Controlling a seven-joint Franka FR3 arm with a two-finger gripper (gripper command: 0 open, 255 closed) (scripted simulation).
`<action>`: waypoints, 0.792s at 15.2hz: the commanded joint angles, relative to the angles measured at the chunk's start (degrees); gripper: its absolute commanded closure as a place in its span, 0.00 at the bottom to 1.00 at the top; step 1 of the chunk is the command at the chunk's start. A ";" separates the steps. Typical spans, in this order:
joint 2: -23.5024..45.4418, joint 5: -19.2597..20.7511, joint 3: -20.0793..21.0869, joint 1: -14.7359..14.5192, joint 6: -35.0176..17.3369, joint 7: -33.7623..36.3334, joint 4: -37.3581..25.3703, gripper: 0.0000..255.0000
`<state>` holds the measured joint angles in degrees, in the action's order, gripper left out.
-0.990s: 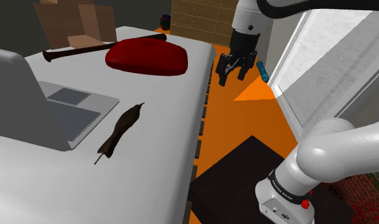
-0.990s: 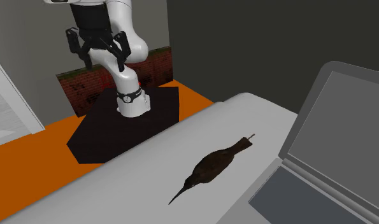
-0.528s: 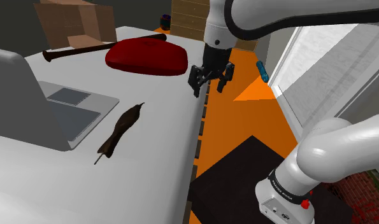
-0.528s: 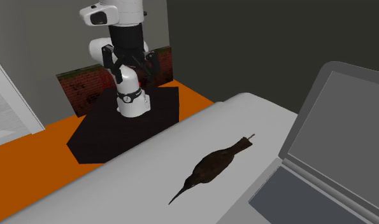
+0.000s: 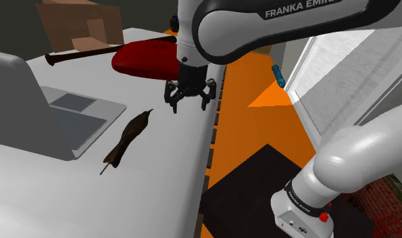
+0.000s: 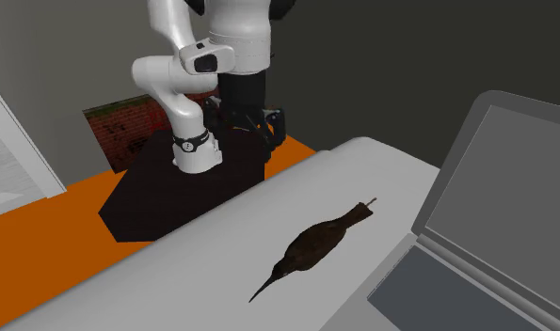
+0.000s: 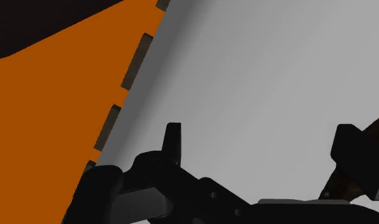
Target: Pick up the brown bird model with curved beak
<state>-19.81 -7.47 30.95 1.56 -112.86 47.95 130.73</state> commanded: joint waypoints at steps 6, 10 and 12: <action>16.89 9.46 8.47 1.88 -4.87 20.15 -10.36 0.00; 28.49 18.43 9.89 -0.21 -5.03 32.18 -18.65 0.00; 34.15 22.59 9.22 -2.55 -4.33 37.41 -23.45 0.00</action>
<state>10.94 12.55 40.41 0.17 -117.74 82.24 110.28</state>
